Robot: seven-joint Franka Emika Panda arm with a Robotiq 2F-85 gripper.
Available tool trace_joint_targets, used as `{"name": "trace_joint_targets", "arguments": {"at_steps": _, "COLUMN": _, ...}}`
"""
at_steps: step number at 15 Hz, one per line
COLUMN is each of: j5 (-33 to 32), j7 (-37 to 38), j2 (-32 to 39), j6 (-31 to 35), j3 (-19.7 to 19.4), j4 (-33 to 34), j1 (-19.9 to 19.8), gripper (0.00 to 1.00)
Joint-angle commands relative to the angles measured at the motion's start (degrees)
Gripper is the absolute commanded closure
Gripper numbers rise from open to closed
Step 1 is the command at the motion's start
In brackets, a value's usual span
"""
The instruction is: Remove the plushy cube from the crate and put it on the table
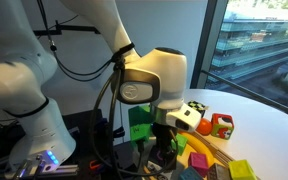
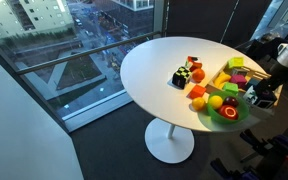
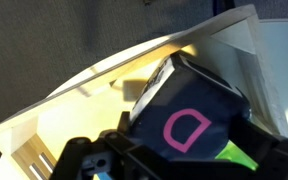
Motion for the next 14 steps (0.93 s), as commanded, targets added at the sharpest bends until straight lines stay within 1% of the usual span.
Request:
{"name": "trace_joint_targets", "arguments": {"at_steps": 1, "j5": -0.57, "j7": 1.91, "j2": 2.49, "j6": 0.95, "j3": -0.34, "j4": 1.3, "j1": -0.44, "gripper": 0.28}}
{"name": "trace_joint_targets", "arguments": {"at_steps": 2, "j5": -0.66, "j7": 2.21, "j2": 2.53, "j6": 0.7, "j3": -0.37, "j4": 1.55, "j1": -0.43, "gripper": 0.34}}
{"name": "trace_joint_targets", "arguments": {"at_steps": 4, "j5": -0.54, "j7": 2.59, "j2": 2.19, "j6": 0.08, "j3": -0.35, "j4": 1.99, "j1": -0.38, "gripper": 0.51}}
{"name": "trace_joint_targets", "arguments": {"at_steps": 6, "j5": -0.92, "j7": 3.5, "j2": 1.77, "j6": -1.0, "j3": -0.34, "j4": 2.64, "j1": -0.31, "gripper": 0.64}}
{"name": "trace_joint_targets", "arguments": {"at_steps": 7, "j5": -0.64, "j7": 3.4, "j2": 1.29, "j6": -1.87, "j3": -0.29, "j4": 3.01, "j1": -0.23, "gripper": 0.7}}
{"name": "trace_joint_targets", "arguments": {"at_steps": 9, "j5": -0.92, "j7": 3.63, "j2": 0.5, "j6": -4.1, "j3": -0.24, "j4": 4.08, "j1": -0.09, "gripper": 0.87}}
{"name": "trace_joint_targets", "arguments": {"at_steps": 10, "j5": -1.0, "j7": 3.55, "j2": 0.17, "j6": -5.63, "j3": -0.2, "j4": 4.82, "j1": -0.02, "gripper": 0.93}}
{"name": "trace_joint_targets", "arguments": {"at_steps": 11, "j5": -1.57, "j7": 3.96, "j2": -0.04, "j6": -7.02, "j3": -0.16, "j4": 5.64, "j1": 0.04, "gripper": 0.98}}
{"name": "trace_joint_targets", "arguments": {"at_steps": 12, "j5": -1.75, "j7": 4.06, "j2": -0.22, "j6": -8.34, "j3": -0.08, "j4": 6.43, "j1": 0.11, "gripper": 1.0}}
{"name": "trace_joint_targets", "arguments": {"at_steps": 13, "j5": -1.83, "j7": 4.2, "j2": -0.33, "j6": -9.57, "j3": 0.01, "j4": 7.28, "j1": 0.18, "gripper": 1.0}}
{"name": "trace_joint_targets", "arguments": {"at_steps": 14, "j5": -1.81, "j7": 4.26, "j2": -0.45, "j6": -10.56, "j3": 0.13, "j4": 7.92, "j1": 0.25, "gripper": 0.97}}
